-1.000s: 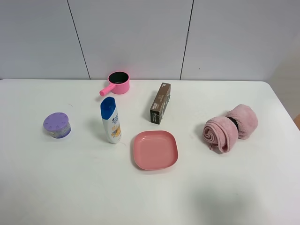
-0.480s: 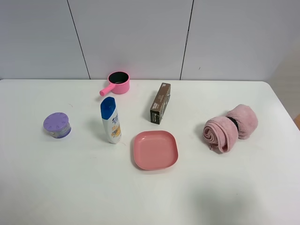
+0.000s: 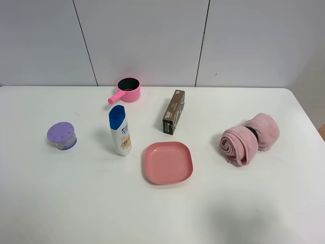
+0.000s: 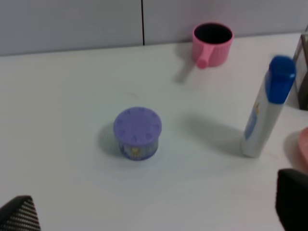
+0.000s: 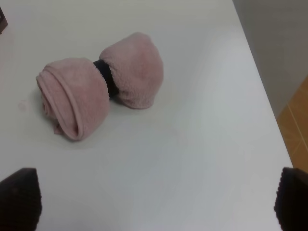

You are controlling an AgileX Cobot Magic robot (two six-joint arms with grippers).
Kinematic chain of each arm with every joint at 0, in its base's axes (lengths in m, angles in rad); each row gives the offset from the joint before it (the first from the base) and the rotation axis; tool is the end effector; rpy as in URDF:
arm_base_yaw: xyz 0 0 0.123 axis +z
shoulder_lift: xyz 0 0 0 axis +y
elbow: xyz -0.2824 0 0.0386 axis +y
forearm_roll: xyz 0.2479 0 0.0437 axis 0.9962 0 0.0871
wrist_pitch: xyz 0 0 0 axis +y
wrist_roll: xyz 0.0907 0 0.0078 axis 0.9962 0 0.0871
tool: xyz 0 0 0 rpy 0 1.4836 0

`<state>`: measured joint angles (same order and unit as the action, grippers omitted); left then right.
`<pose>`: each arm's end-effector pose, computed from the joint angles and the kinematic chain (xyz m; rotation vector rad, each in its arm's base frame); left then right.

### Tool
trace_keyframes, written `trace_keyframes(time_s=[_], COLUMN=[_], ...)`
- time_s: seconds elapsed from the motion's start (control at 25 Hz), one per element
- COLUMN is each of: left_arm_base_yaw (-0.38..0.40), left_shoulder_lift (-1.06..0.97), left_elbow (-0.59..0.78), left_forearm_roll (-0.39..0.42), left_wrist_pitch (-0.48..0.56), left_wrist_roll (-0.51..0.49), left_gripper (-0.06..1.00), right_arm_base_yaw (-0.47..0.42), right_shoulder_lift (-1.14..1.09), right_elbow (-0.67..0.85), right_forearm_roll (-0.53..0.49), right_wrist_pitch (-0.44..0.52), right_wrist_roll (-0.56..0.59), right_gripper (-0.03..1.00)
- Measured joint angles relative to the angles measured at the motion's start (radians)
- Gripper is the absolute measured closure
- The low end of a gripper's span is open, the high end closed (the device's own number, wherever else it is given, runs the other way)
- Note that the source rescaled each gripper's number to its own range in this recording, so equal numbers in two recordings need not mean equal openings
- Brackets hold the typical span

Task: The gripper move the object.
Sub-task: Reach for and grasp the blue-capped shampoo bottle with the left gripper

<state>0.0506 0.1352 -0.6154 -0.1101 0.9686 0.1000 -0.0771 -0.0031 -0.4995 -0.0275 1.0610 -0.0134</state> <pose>0.0090 -0.0078 0.3173 0.0463 1.9670 -0.0316 -0.0054 -0.0018 0.2770 0.0664 2.0418 -0.0895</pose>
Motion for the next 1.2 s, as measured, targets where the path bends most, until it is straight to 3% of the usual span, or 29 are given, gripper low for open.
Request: trace_keyframes(time_s=[0.28, 0.4, 0.8, 1.0, 1.2], left_arm_base_yaw=[0.014, -0.025, -0.349, -0.442, -0.549], left_shoulder_lift=[0.414, 0.583, 1.015, 1.138, 1.184], left_elbow=[-0.082, -0.126, -0.184, -0.184, -0.178], left_forearm_roll=[-0.131, -0.164, -0.097, -0.096, -0.098], left_wrist_pitch=[-0.324, -0.437, -0.833, -0.928, -0.986], left_wrist_roll=[0.180, 0.225, 0.251, 0.247, 0.152], left_gripper=[-0.06, -0.06, -0.06, -0.06, -0.06], right_arm_base_yaw=[0.000, 0.000, 0.000, 0.000, 0.000], right_shoulder_lift=[0.000, 0.000, 0.000, 0.000, 0.000], right_elbow=[0.000, 0.000, 0.000, 0.000, 0.000], right_forearm_roll=[0.000, 0.000, 0.000, 0.000, 0.000], right_wrist_pitch=[0.000, 0.000, 0.000, 0.000, 0.000], right_wrist_roll=[0.000, 0.000, 0.000, 0.000, 0.000], right_gripper=[-0.03, -0.03, -0.03, -0.03, -0.03])
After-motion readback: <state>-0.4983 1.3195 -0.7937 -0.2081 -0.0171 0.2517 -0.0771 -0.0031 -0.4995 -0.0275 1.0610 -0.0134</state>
